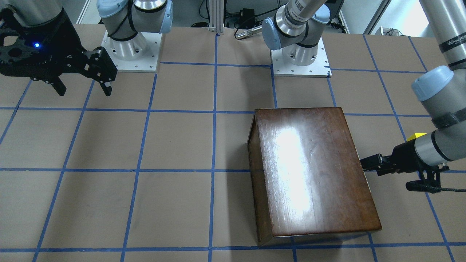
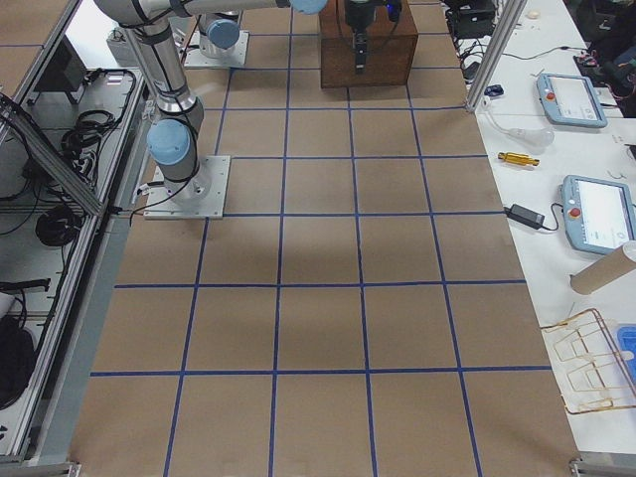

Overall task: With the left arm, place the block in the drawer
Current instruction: 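Hook the left gripper around the white drawer handle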

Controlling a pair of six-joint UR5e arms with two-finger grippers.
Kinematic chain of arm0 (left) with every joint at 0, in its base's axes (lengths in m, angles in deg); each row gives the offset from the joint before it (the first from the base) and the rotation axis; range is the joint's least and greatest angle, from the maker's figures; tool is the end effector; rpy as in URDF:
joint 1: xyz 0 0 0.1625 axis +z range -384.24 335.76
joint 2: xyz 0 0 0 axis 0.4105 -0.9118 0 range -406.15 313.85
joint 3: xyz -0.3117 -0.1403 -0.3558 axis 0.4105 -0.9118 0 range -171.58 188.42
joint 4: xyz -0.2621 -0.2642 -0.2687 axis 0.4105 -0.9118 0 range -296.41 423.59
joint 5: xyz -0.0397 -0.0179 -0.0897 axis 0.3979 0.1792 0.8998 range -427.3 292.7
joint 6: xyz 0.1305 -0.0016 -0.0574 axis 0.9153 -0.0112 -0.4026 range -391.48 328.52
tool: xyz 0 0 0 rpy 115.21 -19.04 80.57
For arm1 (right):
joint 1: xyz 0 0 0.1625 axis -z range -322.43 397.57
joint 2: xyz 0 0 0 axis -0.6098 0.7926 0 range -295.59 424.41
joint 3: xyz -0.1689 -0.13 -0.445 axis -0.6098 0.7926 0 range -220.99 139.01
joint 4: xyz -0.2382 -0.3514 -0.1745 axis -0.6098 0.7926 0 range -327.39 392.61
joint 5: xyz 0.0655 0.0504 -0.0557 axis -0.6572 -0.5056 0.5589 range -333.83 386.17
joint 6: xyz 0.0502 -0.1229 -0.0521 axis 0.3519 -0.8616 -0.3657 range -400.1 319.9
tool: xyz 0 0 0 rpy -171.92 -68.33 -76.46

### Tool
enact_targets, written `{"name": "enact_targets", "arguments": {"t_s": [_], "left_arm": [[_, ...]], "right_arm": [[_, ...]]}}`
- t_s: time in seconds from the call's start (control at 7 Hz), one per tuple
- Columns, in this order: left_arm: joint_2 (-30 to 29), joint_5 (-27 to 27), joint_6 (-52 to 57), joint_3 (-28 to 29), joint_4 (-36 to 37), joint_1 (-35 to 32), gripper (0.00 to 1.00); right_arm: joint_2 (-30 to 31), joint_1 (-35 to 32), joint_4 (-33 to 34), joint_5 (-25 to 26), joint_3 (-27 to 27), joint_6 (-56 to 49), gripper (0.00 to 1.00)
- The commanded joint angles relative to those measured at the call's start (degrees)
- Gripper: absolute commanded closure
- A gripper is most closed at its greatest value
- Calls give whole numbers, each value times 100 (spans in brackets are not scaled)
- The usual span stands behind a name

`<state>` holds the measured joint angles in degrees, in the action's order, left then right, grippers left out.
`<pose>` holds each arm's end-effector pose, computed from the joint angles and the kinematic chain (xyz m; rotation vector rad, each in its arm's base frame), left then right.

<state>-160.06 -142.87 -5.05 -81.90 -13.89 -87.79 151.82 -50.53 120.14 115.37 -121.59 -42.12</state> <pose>0.1473 -0.6751 0.2777 0.0370 -2.8244 -0.1003 0.1163 -0.5727 0.5729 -0.0042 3.1281 -0.1198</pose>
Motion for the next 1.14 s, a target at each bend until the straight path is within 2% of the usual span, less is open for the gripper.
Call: {"name": "enact_targets", "arguments": {"t_s": [0.0,1.0], "left_arm": [[19,-36,19,14,14,27,0],[19,-36,292,-20,58,298,0]], "right_arm": [[4,-5,0,-9,0,0,0],[4,-5,0,0,0,0,0]]}}
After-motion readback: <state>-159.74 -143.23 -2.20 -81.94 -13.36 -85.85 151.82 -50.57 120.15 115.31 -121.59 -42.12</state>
